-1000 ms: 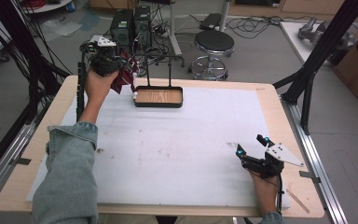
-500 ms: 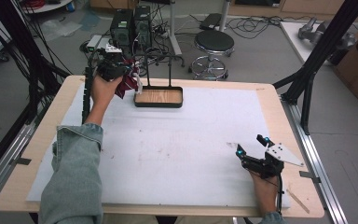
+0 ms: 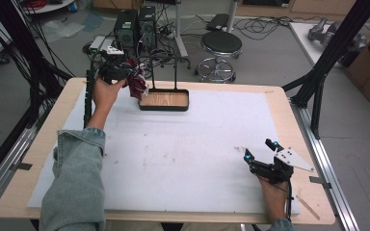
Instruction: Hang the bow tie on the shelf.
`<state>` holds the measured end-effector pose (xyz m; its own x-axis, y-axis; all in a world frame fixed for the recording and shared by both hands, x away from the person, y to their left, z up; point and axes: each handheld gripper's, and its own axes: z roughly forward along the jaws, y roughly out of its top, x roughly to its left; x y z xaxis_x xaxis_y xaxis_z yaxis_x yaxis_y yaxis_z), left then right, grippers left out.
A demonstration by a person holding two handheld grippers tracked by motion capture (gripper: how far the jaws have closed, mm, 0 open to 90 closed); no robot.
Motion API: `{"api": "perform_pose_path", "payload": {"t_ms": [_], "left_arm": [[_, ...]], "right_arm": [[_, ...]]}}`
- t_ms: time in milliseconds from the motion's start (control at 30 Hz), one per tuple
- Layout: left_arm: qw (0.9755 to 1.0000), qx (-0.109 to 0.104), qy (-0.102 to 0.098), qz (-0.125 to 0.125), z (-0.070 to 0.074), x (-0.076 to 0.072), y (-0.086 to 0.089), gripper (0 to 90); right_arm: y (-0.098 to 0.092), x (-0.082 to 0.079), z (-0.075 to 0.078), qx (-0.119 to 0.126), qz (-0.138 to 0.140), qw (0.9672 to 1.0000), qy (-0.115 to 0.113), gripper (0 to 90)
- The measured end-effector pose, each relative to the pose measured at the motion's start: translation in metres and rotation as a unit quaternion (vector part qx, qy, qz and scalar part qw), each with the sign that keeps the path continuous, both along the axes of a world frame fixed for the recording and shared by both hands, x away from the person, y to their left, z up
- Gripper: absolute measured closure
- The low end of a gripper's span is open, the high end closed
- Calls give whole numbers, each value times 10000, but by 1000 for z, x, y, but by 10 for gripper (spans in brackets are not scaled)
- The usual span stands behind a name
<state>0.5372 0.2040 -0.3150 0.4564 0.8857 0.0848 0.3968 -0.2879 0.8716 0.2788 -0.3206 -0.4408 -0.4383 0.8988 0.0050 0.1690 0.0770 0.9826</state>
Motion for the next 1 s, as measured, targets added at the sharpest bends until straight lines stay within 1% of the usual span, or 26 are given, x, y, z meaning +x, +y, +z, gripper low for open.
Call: {"api": "perform_pose_path", "payload": {"t_ms": [233, 300, 367, 433, 500, 667, 733, 800, 867, 933, 1000], "left_arm": [[10000, -71, -51, 46, 3, -4, 7, 680], [9998, -165, -56, 74, 4, -7, 11, 661], [9996, -253, -66, 52, 5, -9, 15, 636], [9995, -260, -115, 101, 7, -14, 18, 612], [9993, -318, -132, 117, 9, -18, 22, 596], [9988, -420, -222, 115, 16, -32, 30, 560], [9984, -514, -234, 104, 19, -38, 33, 542], [9980, -544, -314, 58, 21, -47, 34, 530], [9973, -621, -391, 25, 23, -55, 35, 513], [9970, -619, -465, -5, 25, -64, 36, 489], [9960, -684, -562, -72, 28, -74, 37, 463]], "right_arm": [[0, 0, 0, -4, -2, 10000, -3, 108], [0, 0, 0, -7, -8, 10000, -4, 108], [0, 0, 0, -6, -12, 10000, -2, 108], [0, 0, 0, -13, -9, 10000, -2, 108], [0, 0, 0, -8, -9, 10000, -2, 108], [0, 0, 0, -17, -19, 10000, -9, 108], [0, 0, 0, 0, -28, 10000, 11, 108], [0, 0, 0, -16, -26, 10000, -7, 108], [0, 0, 0, -2, -32, 10000, 10, 108], [0, 0, 0, 8, -35, 10000, 22, 108], [0, 0, 0, 14, -35, 10000, 23, 108]]}}
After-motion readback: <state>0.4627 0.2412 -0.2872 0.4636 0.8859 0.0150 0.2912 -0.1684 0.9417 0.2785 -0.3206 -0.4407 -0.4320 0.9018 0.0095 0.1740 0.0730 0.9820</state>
